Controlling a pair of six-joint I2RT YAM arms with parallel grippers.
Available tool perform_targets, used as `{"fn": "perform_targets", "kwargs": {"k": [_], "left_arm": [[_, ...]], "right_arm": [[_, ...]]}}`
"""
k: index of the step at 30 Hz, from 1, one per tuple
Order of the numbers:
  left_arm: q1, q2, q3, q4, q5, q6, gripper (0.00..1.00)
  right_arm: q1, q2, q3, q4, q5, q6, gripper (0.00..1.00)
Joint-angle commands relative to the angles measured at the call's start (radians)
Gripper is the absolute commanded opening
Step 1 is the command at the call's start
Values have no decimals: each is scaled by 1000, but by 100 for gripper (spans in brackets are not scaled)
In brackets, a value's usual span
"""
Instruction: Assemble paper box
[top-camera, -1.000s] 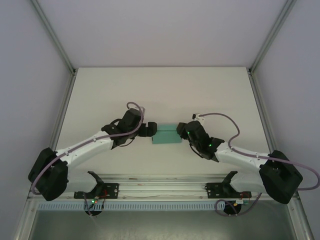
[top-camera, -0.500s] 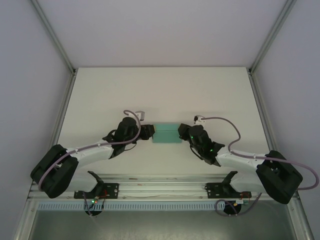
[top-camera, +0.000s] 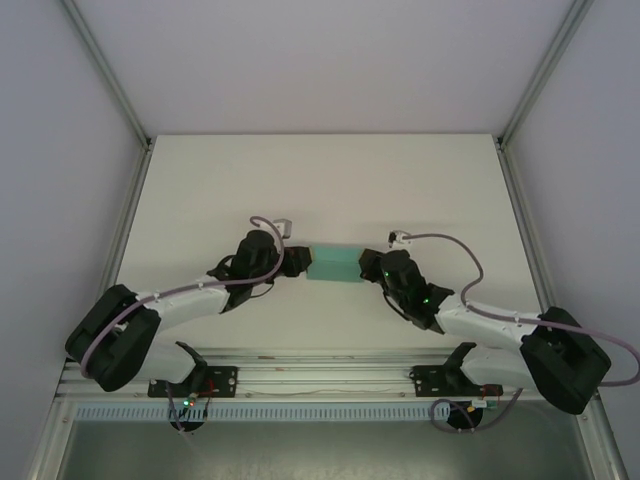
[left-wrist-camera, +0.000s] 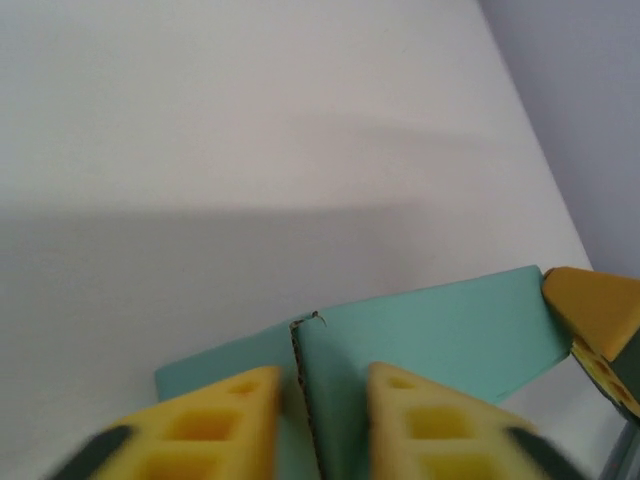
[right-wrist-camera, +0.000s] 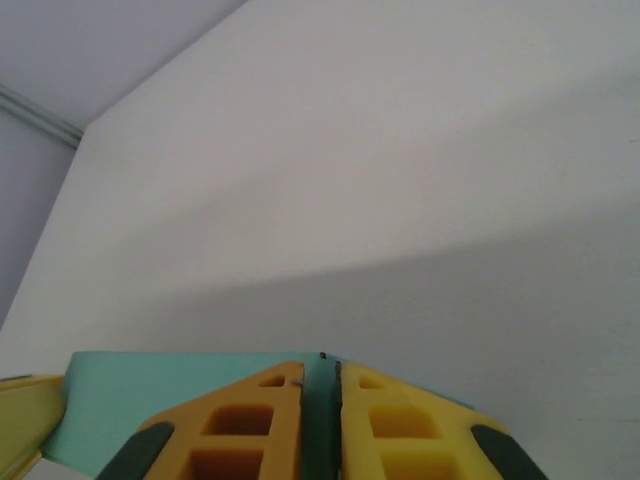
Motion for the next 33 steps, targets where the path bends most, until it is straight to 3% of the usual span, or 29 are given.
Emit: {"fn": "perform_targets", "kwargs": {"k": [1,2,6,13,16,17,18,26,33], "left_arm": [[-16,-14,89,-326,-69,59,47],[-16,-14,134,-374,-93,88,59],[-16,-13,288,-522,-171,137,100],[-15,-108,394,-566,-355,180,100],[1,-131,423,-612,-449,199,100],[17,-134,433,-632,-467,206,100],[36,-138,435,-646,-477,210,100],[306,-212,305,-645,-409,173,100],[398,-310,169,-625,-400,133,100]], "right_arm": [[11,1,73,-296,-70,-53,26],[11,1,108,-335,-49,-49,32],[6,2,236,-485,40,-65,43],[1,2,386,-601,70,-197,71],[-1,1,438,-617,-65,-396,84],[1,1,456,-628,-145,-512,95],[1,2,468,-640,-210,-611,100],[1,143,633,-898,-343,-1228,100],[1,388,804,-1026,-298,-1412,100]]}}
